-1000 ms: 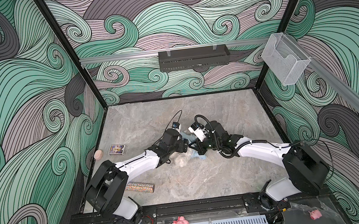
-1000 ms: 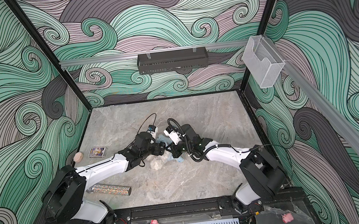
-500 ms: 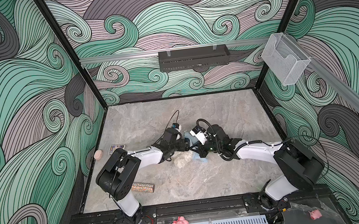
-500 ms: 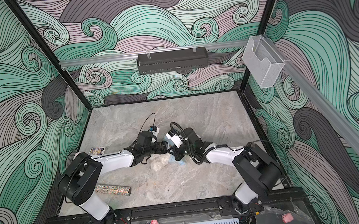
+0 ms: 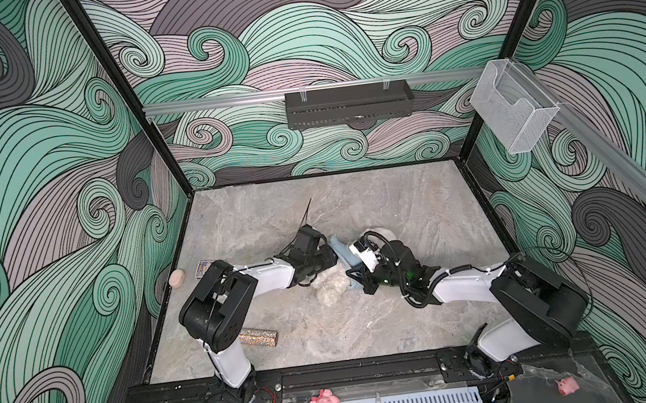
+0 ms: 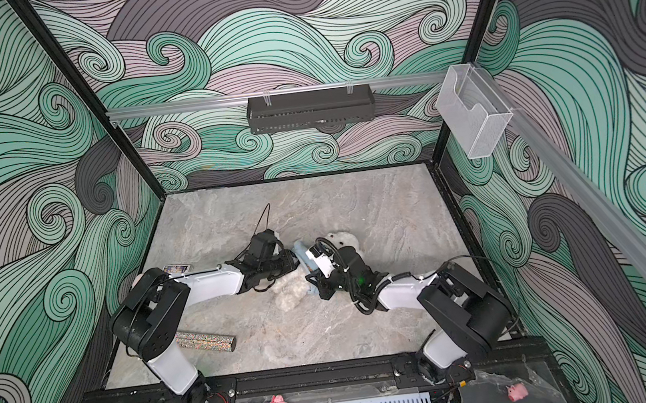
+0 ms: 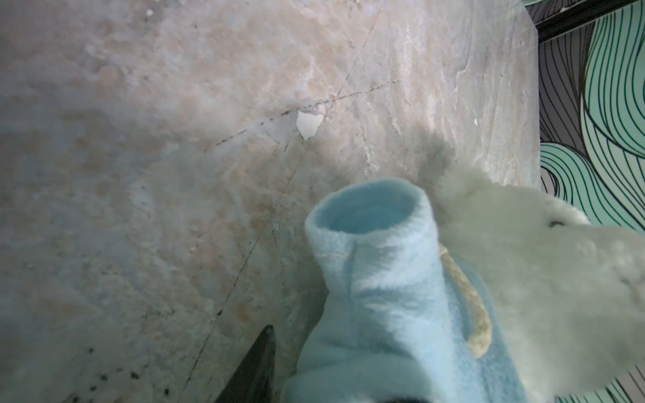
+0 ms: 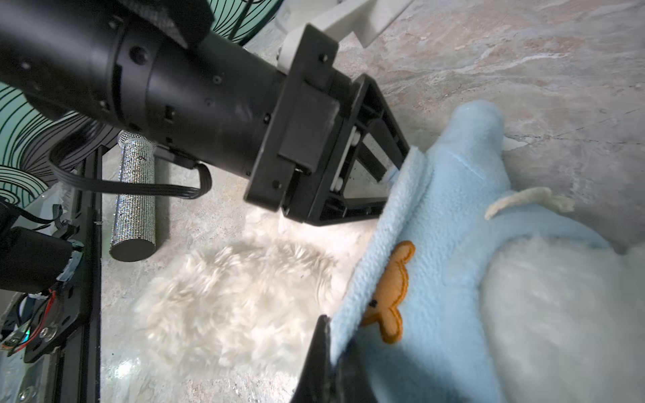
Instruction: Dress the teddy bear
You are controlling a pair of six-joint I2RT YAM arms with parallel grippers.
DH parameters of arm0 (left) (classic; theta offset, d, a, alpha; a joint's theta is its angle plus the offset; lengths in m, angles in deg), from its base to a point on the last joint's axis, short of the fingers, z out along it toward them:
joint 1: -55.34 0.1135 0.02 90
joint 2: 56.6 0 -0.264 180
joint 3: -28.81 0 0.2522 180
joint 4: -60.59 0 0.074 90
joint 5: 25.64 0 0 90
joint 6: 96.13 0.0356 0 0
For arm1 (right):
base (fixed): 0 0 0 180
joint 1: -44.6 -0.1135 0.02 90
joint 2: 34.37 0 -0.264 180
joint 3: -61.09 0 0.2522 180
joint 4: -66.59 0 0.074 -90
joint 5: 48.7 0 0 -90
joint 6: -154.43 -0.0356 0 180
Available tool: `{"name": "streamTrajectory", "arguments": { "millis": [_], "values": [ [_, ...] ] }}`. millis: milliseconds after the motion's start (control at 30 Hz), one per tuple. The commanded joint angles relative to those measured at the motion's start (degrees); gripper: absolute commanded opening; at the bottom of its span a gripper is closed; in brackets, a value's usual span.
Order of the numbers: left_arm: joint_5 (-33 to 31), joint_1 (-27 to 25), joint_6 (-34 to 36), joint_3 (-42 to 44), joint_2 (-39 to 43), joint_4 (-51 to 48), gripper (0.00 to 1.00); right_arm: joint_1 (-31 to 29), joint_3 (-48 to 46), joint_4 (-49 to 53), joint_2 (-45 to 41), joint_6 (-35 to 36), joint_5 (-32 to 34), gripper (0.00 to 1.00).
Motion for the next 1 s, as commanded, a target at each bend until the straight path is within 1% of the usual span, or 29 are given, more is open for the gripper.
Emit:
{"name": "streamTrajectory", "arguments": {
  "millis": [0, 100, 133, 267, 367, 467, 533, 633, 700, 733, 800, 867, 933, 967],
  "values": [
    [-16.17, 5.7, -9.27, 0.43, -0.54, -2.69, 0.4, -2.92, -5.97, -1.47, -2.42, -1.68, -2.61, 0.0],
    [-15.74, 6.41, -11.15, 2.14, -0.58, -2.26, 0.37, -3.97, -9.38, -5.49, -3.35, -2.44, 1.32, 0.0],
    [-14.28, 6.39, -10.53, 2.91, -0.58, -0.41, 0.37, -4.25, -9.76, -5.74, -3.51, -2.4, 2.77, 0.0],
    [-5.99, 4.93, -4.09, 3.84, -0.9, 6.6, 0.38, -4.32, -7.52, -2.04, -4.71, -1.1, 8.58, 0.0],
    [-2.14, 3.47, 0.12, 4.86, 0.8, 7.61, 0.42, -3.97, -5.16, 1.63, -5.38, -0.59, 12.67, 0.0],
    [-0.94, 2.41, 4.01, 6.67, 5.22, 6.43, 0.48, -2.1, -4.2, 3.82, -6.16, -0.16, 12.59, 0.0],
    [0.1, 1.97, 6.54, 6.9, 8.15, 3.19, 0.54, -0.61, -3.68, 5.85, -6.94, 1.16, 11.55, 0.0],
    [3.29, 1.25, 10.3, 6.71, 11.33, -1.73, 0.64, 1.2, -1.86, 10.44, -7.17, 3.89, 10.03, 0.0],
    [6.39, 0.48, 11.7, 6.93, 12.36, -3.12, 0.67, 2.34, -0.6, 13.18, -6.99, 4.74, 9.56, 0.0],
    [8.04, -0.26, 12.13, 7.06, 12.38, -3.19, 0.68, 2.87, 0.06, 14.63, -6.8, 5.19, 9.29, 0.02],
    [10.76, -1.92, 11.95, 7.1, 11.61, -2.76, 0.68, 3.67, 1.51, 17.3, -6.7, 5.66, 9.48, 0.11],
    [13.36, -3.96, 10.64, 7.11, 10.32, -0.9, 0.68, 4.47, 2.9, 19.93, -6.78, 5.74, 10.12, 0.22],
    [15.63, -6.69, 8.61, 7.22, 9.01, 2.93, 0.68, 5.46, 4.98, 24.53, -7.48, 5.45, 11.82, 0.34],
    [16.57, -7.75, 8.24, 7.16, 8.54, 5.16, 0.68, 5.81, 5.98, 26.91, -8.01, 5.27, 12.94, 0.38]
  ]
}}
